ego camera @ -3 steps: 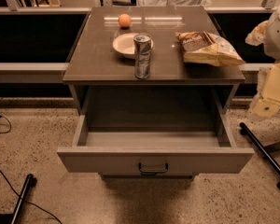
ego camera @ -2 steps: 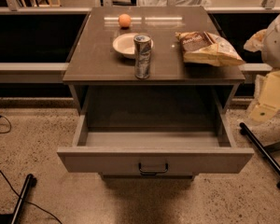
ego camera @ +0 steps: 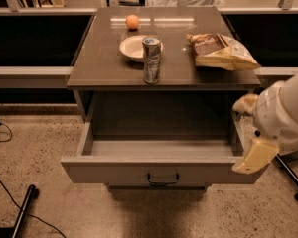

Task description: Close top drawer

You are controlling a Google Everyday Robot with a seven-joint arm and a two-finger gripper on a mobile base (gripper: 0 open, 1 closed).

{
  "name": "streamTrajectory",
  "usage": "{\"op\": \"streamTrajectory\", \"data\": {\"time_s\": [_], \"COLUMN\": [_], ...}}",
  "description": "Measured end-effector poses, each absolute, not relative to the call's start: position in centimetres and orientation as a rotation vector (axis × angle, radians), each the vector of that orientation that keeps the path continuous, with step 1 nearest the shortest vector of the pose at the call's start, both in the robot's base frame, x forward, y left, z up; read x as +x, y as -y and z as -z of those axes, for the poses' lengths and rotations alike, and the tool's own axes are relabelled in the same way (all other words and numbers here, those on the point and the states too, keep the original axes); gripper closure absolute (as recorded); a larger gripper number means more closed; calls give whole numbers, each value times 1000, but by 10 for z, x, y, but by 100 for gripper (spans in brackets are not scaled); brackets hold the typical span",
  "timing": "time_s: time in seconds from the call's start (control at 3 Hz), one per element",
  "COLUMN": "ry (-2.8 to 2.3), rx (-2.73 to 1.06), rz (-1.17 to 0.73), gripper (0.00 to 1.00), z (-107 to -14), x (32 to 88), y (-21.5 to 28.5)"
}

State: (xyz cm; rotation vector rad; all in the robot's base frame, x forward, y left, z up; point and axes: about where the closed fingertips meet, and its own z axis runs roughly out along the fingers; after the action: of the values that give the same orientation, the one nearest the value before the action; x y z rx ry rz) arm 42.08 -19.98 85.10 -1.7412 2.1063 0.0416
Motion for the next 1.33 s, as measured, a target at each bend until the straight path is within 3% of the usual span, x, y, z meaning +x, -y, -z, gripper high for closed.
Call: {"op": "streamTrajectory", "data": {"time_s": [1.0,1.33], "ry": [-2106,-2142], "rx": [-1796,-1810], "rz": [-240,-255], "gripper": [89,100], "z": [-730,-689], "x": [385,385], "y": [179,170]}}
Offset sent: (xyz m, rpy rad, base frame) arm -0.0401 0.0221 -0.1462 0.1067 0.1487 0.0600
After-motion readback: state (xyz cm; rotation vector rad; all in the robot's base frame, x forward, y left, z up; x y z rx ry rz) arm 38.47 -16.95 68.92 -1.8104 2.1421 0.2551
